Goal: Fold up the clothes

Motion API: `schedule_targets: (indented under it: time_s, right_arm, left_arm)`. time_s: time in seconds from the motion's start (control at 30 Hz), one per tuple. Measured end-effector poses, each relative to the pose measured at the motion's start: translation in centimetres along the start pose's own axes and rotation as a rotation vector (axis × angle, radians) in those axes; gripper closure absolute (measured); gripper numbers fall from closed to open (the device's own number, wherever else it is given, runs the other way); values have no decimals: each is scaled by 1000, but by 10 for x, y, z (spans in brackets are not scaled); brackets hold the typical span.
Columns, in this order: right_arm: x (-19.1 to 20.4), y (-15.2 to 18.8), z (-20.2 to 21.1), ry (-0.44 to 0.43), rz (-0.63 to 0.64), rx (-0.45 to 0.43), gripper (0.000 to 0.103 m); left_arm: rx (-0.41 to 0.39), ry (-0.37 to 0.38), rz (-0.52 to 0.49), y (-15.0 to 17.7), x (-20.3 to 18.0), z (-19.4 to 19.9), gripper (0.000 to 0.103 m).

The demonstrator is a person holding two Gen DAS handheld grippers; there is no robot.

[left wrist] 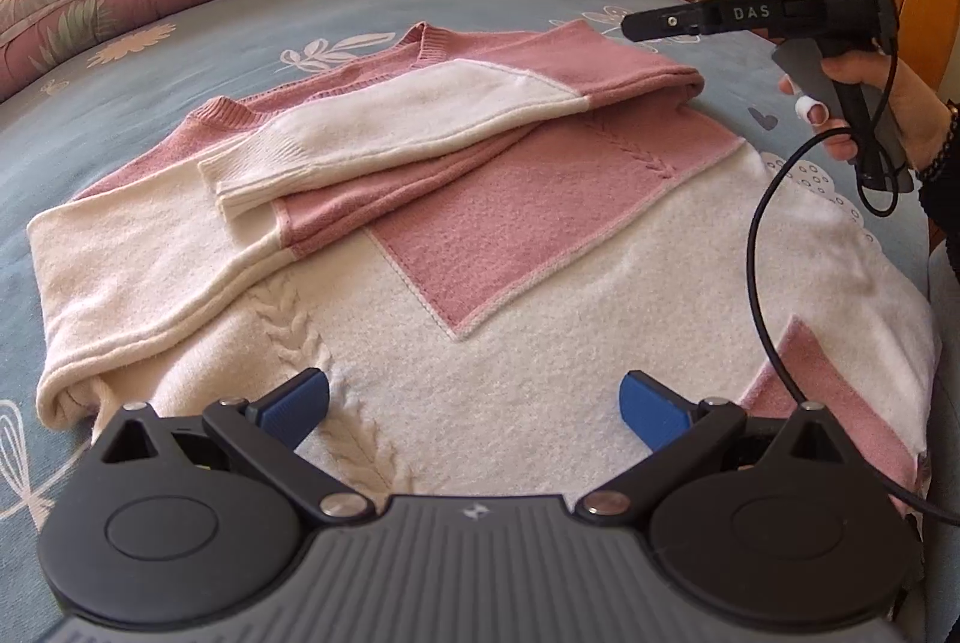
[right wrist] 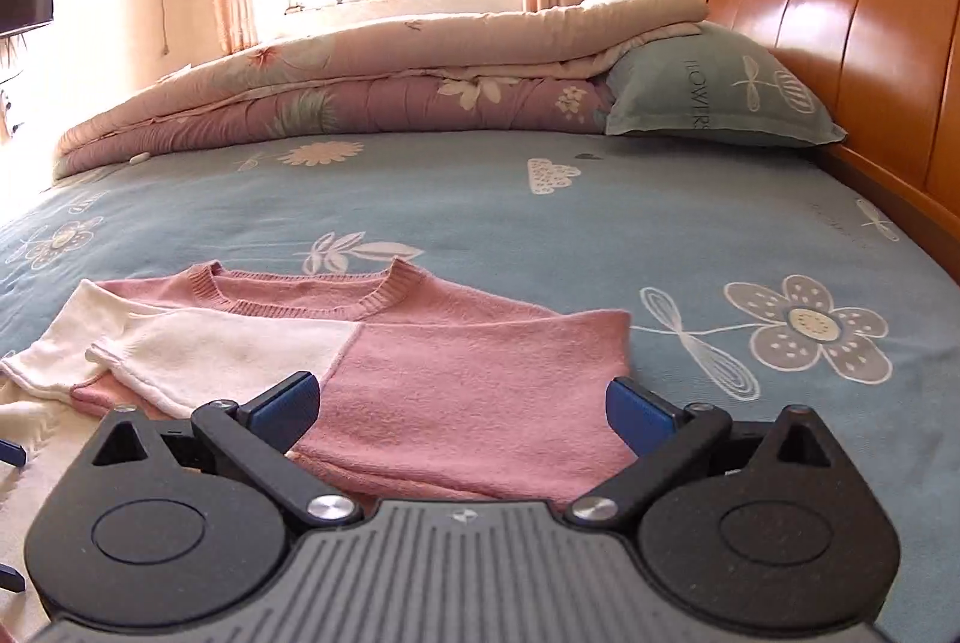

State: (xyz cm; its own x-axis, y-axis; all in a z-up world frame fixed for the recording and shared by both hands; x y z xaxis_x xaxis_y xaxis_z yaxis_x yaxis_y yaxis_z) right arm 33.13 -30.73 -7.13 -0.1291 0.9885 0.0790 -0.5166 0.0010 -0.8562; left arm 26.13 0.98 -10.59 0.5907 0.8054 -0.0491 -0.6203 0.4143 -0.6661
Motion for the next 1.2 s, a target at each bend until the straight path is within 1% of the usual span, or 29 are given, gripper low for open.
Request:
schedule_targets:
  time_s: [0.23,0.3,0.4,0.43,0.5,0.53,0.63,0.73,0.8,0.9,0.97,1.03,1.1,1.13,1.2]
  right_arm:
    - [-5,19,-32,-20,-72,82,0]
    - [-5,14,-32,-3,-85,77,0]
    - [1,4,-34,19,-55,61,0]
    - [2,4,-40,35,-39,80,0]
    - [0,14,-60,85,7,174,0]
    - [0,15,-66,103,20,201,0]
    - [3,6,-61,120,13,197,0]
    - [18,-13,-54,81,13,130,0]
    - [29,-21,-60,80,39,129,0]
    - [39,-14,-82,89,71,195,0]
    - [40,-1,-90,84,66,214,0]
    - [39,1,-89,77,47,226,0]
    - [38,-5,-80,72,12,226,0]
    - [40,-6,-74,62,9,211,0]
    - [47,-7,-62,44,40,181,0]
  left_arm:
    - [0,-7,15,1,7,-1,1]
    - [0,-8,19,1,8,-1,1]
    - [1,-13,19,1,8,-1,1]
    - [2,-14,18,1,8,-1,1]
    - [2,-15,19,1,8,-1,1]
    - [2,-16,19,1,8,0,1]
    - [3,-21,28,1,10,0,1]
    - [3,-22,31,1,9,1,1]
    - [2,-22,33,0,9,2,1]
    - [-1,-20,40,-1,10,2,1]
    - [0,-22,42,-1,10,2,1]
    - [-1,-22,44,-1,10,3,1]
    - [-5,-21,47,-2,11,4,1]
    - [-8,-22,51,-2,12,5,1]
    - [-12,-23,59,-3,13,6,1]
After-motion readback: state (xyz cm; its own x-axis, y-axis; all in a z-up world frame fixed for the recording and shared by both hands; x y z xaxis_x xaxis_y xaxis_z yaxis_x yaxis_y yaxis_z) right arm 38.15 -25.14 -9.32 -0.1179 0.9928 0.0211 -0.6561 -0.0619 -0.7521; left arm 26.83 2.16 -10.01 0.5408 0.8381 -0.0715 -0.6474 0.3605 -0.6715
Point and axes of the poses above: each gripper's, at about its wrist camera, not at the fingertips, and z roughly against the way its jaws point, x to its left, y to its underside, the point moved 5 cm from there along -z, roughly the way its jaws point, and after that the axes turned 1 degree about -x, right-handed, at the moved point
